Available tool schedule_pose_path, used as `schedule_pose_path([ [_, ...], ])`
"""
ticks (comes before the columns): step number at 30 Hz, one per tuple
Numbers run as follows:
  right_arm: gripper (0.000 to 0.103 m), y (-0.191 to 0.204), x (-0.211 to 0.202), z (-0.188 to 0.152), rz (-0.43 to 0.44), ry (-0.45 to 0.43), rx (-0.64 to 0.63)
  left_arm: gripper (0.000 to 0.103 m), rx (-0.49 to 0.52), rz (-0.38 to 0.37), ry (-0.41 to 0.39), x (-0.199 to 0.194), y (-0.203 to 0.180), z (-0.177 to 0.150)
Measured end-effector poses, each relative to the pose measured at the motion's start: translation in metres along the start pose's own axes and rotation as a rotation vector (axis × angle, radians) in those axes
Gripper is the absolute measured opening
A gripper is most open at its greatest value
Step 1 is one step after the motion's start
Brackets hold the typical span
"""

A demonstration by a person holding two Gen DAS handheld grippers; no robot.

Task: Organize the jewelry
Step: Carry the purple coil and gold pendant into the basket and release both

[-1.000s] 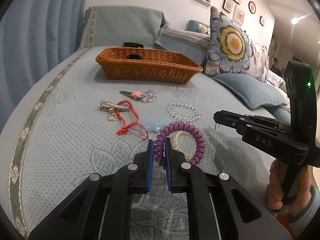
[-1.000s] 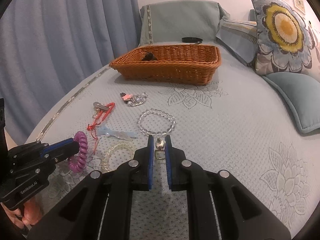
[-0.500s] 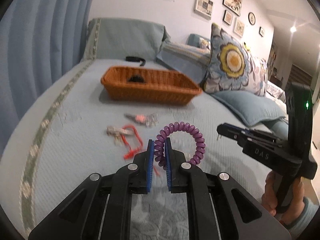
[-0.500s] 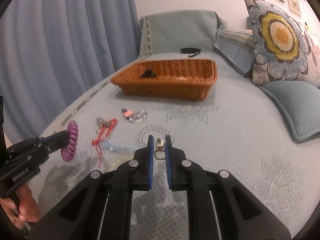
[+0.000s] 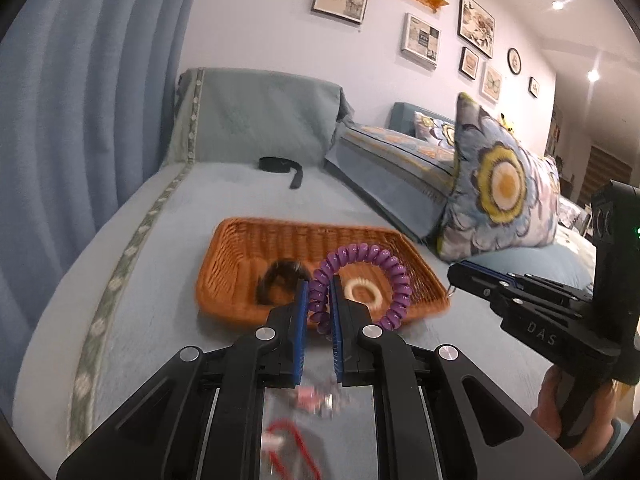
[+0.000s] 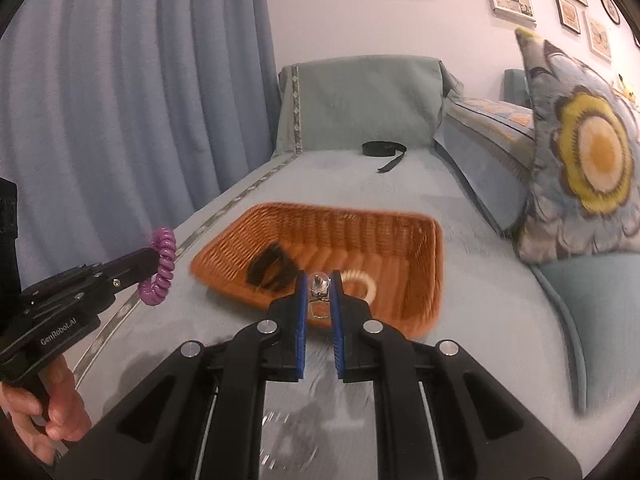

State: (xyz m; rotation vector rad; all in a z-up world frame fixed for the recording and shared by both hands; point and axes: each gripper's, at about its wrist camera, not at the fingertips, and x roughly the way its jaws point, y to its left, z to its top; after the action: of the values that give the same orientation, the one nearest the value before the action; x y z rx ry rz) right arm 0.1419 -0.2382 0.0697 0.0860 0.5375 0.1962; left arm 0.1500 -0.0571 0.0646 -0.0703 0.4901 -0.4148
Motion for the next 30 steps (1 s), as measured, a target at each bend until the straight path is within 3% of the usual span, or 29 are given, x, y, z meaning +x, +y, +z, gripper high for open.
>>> schedule_pose_path([
  [6, 0.009, -0.029, 0.072, 0.024, 0.022, 0.101, 0.058, 0.009, 0.011, 0.009, 0.073, 0.073, -0.004, 0.014],
  [13, 0.009, -0.05, 0.13, 0.021, 0.021, 0.239, 0.097, 0.009, 0.044, 0.039, 0.178, 0.128, -0.008, 0.005],
  [22, 0.01, -0.05, 0.142, 0.009, 0.017, 0.294, 0.099, 0.011, 0.046, 0.034, 0.204, 0.138, -0.006, -0.006],
  [28, 0.021, -0.056, 0.132, 0.014, 0.03, 0.282, 0.13, 0.026, 0.011, -0.007, 0.154, 0.114, -0.002, 0.001],
  [30, 0.021, -0.056, 0.12, 0.016, 0.042, 0.268, 0.139, 0.038, 0.002, -0.023, 0.124, 0.095, -0.001, 0.005],
])
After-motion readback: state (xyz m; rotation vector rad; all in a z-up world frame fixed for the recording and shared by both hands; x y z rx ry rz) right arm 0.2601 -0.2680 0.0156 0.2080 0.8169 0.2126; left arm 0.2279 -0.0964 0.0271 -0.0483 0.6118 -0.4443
